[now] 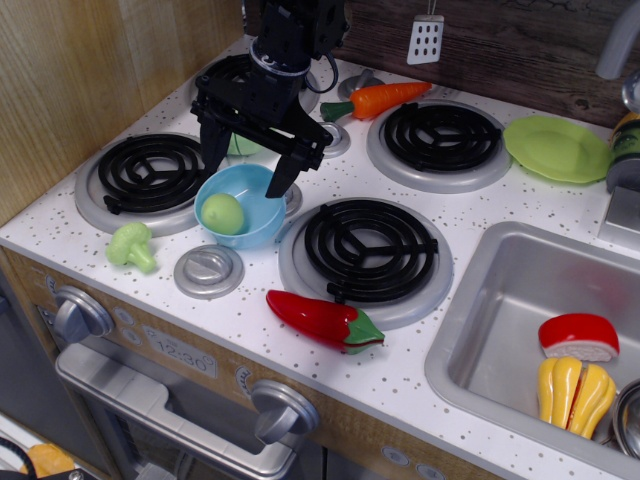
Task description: Put pear in bowl
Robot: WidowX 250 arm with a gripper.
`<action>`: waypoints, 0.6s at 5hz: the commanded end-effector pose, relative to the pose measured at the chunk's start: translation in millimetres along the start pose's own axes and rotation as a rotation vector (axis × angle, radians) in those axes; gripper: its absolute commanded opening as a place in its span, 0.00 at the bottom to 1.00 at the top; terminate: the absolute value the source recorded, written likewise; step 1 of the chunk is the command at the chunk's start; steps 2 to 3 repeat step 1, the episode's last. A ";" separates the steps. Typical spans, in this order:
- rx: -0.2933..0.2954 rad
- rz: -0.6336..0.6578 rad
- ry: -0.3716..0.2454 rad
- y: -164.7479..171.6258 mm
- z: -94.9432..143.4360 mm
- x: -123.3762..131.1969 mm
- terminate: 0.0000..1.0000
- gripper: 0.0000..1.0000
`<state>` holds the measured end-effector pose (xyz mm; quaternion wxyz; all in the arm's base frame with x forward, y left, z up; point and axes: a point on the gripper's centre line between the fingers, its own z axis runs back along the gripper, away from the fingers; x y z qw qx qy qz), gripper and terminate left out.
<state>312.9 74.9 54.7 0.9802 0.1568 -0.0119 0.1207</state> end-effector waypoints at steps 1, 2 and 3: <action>-0.010 0.039 -0.067 6.6 18.6 5.5 1.00 1.00; -0.010 0.039 -0.067 6.6 18.6 5.5 1.00 1.00; -0.010 0.039 -0.067 6.6 18.6 5.5 1.00 1.00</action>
